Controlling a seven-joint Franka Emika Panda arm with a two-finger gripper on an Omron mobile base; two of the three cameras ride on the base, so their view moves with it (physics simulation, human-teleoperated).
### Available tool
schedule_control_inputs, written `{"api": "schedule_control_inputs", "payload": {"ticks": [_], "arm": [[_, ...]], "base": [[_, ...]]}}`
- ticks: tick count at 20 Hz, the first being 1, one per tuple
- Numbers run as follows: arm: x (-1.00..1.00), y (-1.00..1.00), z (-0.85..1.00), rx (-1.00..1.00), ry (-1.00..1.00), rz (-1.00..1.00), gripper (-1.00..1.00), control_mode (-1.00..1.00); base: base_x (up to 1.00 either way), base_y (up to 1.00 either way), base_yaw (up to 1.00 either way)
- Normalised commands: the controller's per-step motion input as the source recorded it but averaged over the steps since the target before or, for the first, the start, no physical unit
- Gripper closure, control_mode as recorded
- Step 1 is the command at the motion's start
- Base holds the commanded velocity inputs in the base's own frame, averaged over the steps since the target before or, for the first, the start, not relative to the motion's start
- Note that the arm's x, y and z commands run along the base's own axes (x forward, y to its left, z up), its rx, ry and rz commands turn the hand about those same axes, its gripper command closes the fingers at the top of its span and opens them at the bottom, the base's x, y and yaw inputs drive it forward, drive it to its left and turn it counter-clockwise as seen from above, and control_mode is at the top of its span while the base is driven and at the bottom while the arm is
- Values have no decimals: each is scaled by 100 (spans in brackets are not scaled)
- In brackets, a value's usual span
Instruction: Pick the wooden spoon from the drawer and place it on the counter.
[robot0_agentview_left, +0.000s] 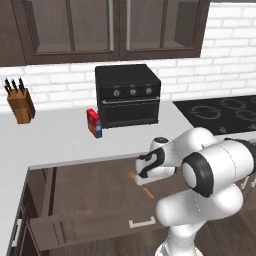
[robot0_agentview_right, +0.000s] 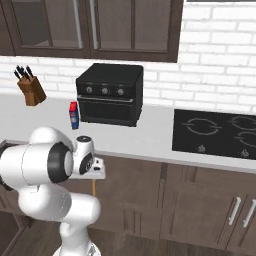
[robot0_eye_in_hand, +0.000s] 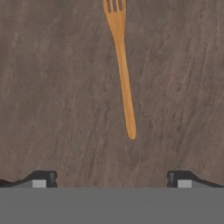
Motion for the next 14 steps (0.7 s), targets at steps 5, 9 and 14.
{"api": "schedule_control_inputs", "payload": {"ticks": [5,9,14], "arm": [[11,0,-40,1,-2,-2,-100,-100],[2,0,-33,0,0,0,-100,-100],[8,-4,-25,0,0,0,-100,-100]], "base": [[0,0,0],[0,0,0],[0,0,0]]}}
